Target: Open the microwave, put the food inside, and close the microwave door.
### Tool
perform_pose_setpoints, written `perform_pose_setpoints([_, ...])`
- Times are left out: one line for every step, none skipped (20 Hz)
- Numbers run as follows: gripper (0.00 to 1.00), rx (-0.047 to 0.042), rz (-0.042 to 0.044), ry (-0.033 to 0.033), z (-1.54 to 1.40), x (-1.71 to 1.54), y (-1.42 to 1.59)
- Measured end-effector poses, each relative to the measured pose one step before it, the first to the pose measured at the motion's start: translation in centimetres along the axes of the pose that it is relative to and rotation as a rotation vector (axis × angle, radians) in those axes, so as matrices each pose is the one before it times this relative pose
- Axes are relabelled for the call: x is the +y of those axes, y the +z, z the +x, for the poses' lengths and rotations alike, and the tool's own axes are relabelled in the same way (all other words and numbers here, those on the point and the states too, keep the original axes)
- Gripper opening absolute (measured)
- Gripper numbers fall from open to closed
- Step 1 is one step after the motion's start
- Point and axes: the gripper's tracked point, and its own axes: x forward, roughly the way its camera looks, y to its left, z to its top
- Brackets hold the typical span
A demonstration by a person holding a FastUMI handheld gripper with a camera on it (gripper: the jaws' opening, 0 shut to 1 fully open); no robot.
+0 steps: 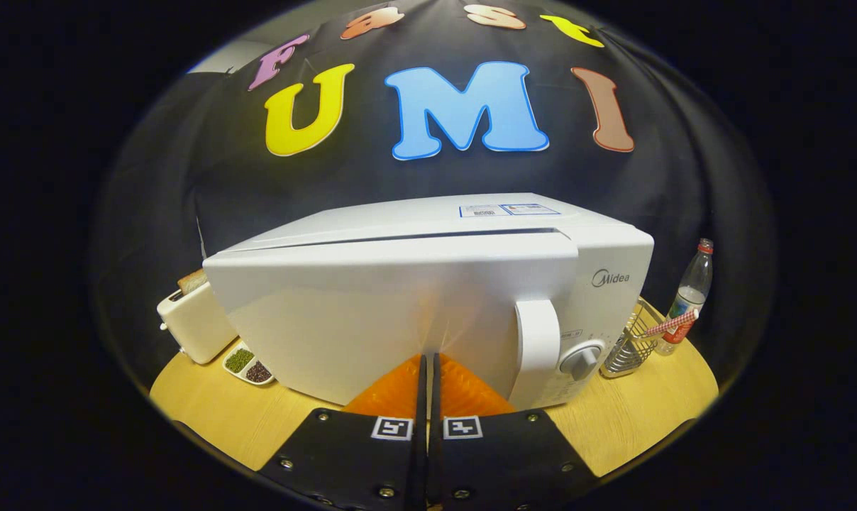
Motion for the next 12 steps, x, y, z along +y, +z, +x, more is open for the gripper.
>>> perform_pose_setpoints([0.01, -0.00461, -0.00866, -0.00199, 0.139, 0.049, 0.091])
perform_pose_setpoints([0.02, 0.00485, -0.00233, -0.00063, 0.19, 0.14, -0.113])
perform_pose_setpoints([0.01, -0.00385, 0.00164, -0.0041, 0.203, 0.08, 0.244])
perform_pose_setpoints([0.02, 0.01968, 0.01252, -0.00587, 0.242, 0.079, 0.092])
perform_pose_setpoints([0.02, 0.00872, 0.02175, -0.00515, 0.396, 0.248, -0.344])
perform_pose_setpoints([0.03, -0.00465, -0.00356, 0.00582, -0.562, 0.288, 0.421])
perform_pose_setpoints([0.05, -0.00672, -0.0041, -0.00367, -0.389, 0.054, 0.361])
perform_pose_setpoints([0.05, -0.02316, -0.00183, 0.01141, -0.673, 0.434, 0.685])
perform_pose_setpoints([0.05, -0.02534, -0.01568, -0.0062, -0.7, -0.055, 0.726])
perform_pose_setpoints([0.05, -0.01838, -0.01719, -0.00664, -0.811, -0.257, 0.521])
perform_pose_setpoints([0.05, -0.01285, -0.00989, 0.001, -0.892, 0.091, 0.47])
perform_pose_setpoints([0.05, -0.01649, -0.00882, -0.00383, -0.94, -0.067, 0.533])
